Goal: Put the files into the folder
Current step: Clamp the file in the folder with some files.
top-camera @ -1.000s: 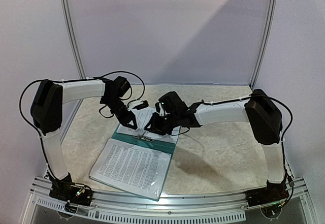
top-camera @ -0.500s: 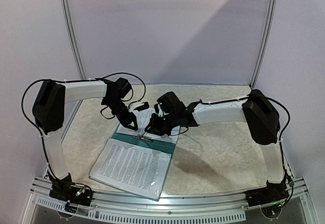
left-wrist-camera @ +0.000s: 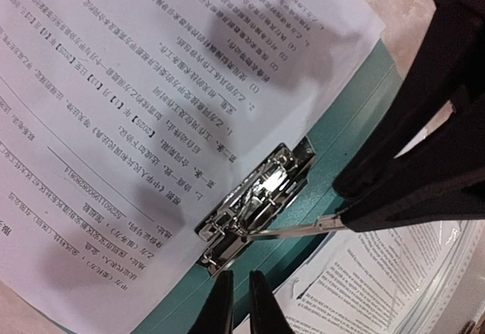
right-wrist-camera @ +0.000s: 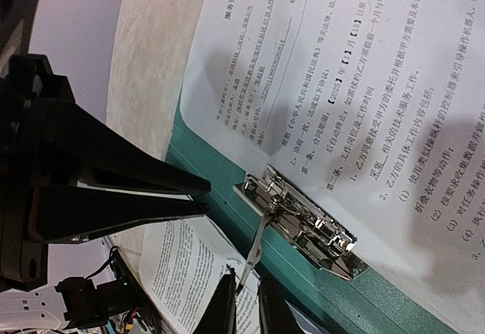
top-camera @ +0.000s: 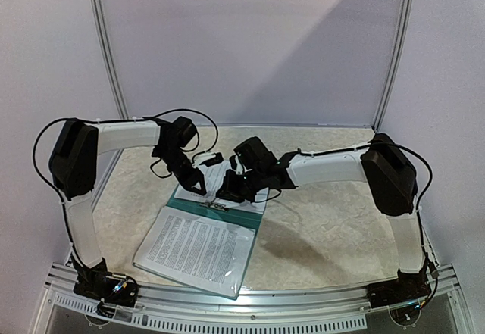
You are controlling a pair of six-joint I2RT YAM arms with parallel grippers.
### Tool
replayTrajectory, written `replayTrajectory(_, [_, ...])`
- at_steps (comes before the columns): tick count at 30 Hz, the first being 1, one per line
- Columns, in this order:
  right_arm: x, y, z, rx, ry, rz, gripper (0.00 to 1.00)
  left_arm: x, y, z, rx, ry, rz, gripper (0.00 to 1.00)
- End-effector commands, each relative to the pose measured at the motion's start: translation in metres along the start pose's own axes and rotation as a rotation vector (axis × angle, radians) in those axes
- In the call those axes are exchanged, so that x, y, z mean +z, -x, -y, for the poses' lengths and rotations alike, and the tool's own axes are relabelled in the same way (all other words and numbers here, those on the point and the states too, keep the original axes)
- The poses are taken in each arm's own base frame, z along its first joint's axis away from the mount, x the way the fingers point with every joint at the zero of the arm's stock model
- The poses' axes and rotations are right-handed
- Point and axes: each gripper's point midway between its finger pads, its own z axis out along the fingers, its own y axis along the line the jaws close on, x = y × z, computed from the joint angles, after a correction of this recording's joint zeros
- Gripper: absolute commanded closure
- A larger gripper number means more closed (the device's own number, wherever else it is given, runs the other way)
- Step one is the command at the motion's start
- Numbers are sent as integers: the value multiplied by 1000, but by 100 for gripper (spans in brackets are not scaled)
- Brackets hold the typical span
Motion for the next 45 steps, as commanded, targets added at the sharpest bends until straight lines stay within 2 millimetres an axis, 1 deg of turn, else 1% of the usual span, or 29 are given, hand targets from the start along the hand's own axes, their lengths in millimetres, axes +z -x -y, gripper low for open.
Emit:
replayTrajectory(1, [15,-6,0,-7,13,-35,88,11,-3,1,-3,-7,-21,91])
replayTrajectory(5, [16,-7,2,-6,6,-35,88,12,-4,2,-4,-12,-24,91])
replayTrajectory(9, [15,-7,8,2,-16,-26,93,11,-5,3,-2,-10,-26,91])
replayTrajectory(13, [12,-8,17,18,-47,-17,94,13,-6,2,-12,-11,-33,91])
replayTrajectory(15, [11,-10,23,32,-61,-19,94,17,-8,4,-26,-27,-37,91])
replayTrajectory(17, [10,-13,35,46,-89,-17,93,23,-11,8,-30,-42,-52,91])
replayTrajectory(19, [11,-18,52,58,-127,-16,93,28,-15,9,-26,-47,-71,90])
replayTrajectory(21, [12,-27,67,72,-146,-25,92,30,-17,8,-24,-45,-75,90])
replayTrajectory(24, [14,-32,76,88,-147,-27,90,30,-16,8,-23,-42,-71,90])
replayTrajectory(30, [16,-30,90,93,-194,-16,90,38,-18,6,-40,-61,-84,90])
replayTrajectory(33, [14,-29,103,102,-247,-4,91,44,-18,7,-53,-73,-87,90])
replayTrajectory(36, [12,-31,115,108,-293,-3,91,47,-18,0,-90,-46,-83,92])
replayTrajectory(40, [13,-36,127,132,-307,-16,91,44,-13,1,-129,-35,-19,93])
replayTrajectory(45, [13,-36,138,194,-274,-24,91,42,-14,4,-169,-49,21,92])
